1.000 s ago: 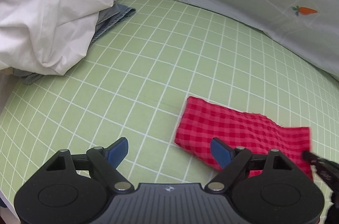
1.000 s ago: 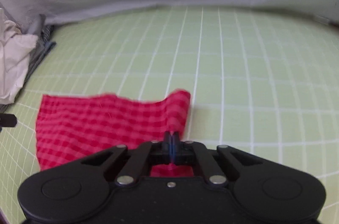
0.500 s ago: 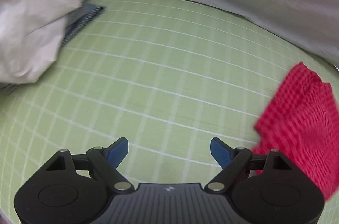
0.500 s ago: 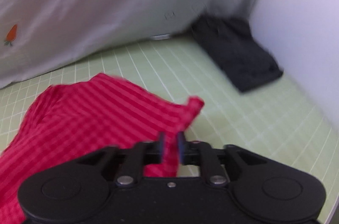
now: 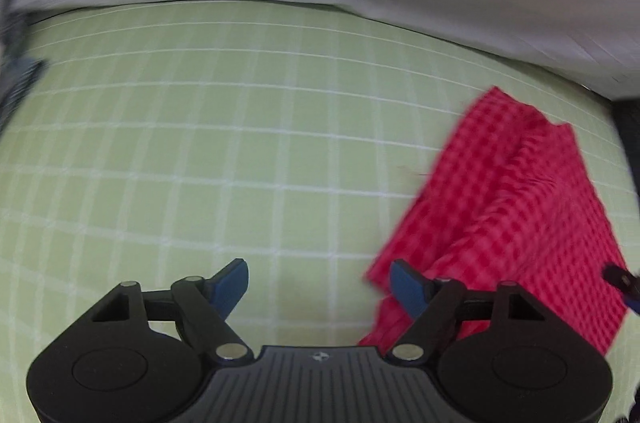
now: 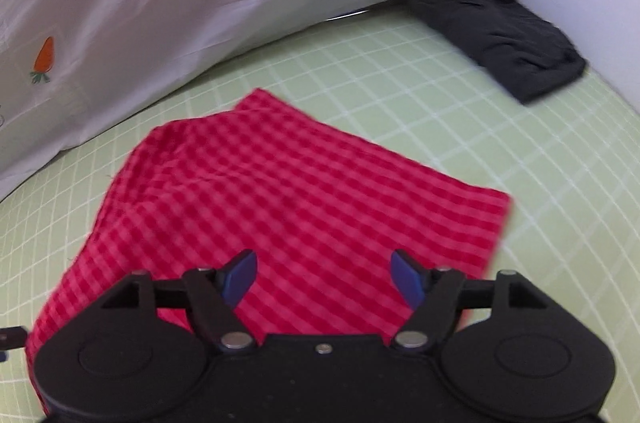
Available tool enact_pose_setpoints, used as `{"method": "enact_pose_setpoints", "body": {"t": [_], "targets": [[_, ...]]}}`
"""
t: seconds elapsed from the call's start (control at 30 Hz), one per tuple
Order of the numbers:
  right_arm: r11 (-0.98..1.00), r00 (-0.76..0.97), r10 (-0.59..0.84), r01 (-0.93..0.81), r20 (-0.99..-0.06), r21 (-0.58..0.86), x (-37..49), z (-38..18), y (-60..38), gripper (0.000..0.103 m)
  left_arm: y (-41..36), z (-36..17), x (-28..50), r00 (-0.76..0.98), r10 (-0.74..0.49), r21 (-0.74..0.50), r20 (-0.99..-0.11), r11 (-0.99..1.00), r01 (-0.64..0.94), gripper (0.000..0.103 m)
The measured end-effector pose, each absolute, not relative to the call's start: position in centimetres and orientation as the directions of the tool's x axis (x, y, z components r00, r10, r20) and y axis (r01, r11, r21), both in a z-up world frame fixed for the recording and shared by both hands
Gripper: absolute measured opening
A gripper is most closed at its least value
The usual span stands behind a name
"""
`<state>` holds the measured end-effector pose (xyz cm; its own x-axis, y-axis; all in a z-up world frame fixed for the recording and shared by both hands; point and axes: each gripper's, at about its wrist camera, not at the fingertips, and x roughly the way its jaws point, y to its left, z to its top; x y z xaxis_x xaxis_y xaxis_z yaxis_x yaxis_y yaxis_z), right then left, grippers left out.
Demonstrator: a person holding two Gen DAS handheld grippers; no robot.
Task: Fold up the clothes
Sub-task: 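Open both grippers and reach to the cloth's edge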
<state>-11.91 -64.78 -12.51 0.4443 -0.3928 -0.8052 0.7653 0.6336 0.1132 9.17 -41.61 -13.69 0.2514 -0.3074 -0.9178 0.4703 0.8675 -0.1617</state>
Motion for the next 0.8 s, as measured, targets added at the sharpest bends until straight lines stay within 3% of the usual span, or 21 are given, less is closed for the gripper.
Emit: {"method": "enact_pose_setpoints", "body": {"t": [0.17,0.27,0.3,0.33,0.47,0.8], "targets": [[0.631,0.441,-0.378,0.766,-0.814,0.122,-9.5,-13.3,-65.2,0.075,-44.2,-15.6,9.6,0.162,-0.353,-0.213,-0.921,0.808,0.550,0.057],[0.616,0.440,-0.372,0.776,-0.818,0.137,-8.6,-13.5,-65.3,0.075,-44.7,-15.8,9.6,0.143,-0.372,-0.224,-0.917,0.778,0.587,0.039],[0.615,0.443,-0.370,0.776,-0.817,0.142,-8.4,-13.6,-65.2,0.076,-44.8,-15.9,9.6,0.138,-0.375,-0.226,-0.917,0.771,0.596,0.014],[0.615,0.445,-0.368,0.775,-0.816,0.146,-8.1,-13.6,-65.1,0.076,-44.7,-16.1,9.7,0.121,-0.385,-0.247,-0.915,0.772,0.585,0.000],[0.634,0.458,-0.363,0.759,-0.811,0.145,-7.2,-13.4,-64.5,0.076,-43.0,-16.3,9.5,0.089,-0.411,-0.310,-0.907,0.798,0.516,0.000],[0.588,0.342,-0.396,0.807,-0.852,0.051,-11.3,-14.1,-64.6,0.079,-33.4,-12.4,7.6,0.254,-0.290,-0.186,-0.923,0.912,0.366,0.000]]}}
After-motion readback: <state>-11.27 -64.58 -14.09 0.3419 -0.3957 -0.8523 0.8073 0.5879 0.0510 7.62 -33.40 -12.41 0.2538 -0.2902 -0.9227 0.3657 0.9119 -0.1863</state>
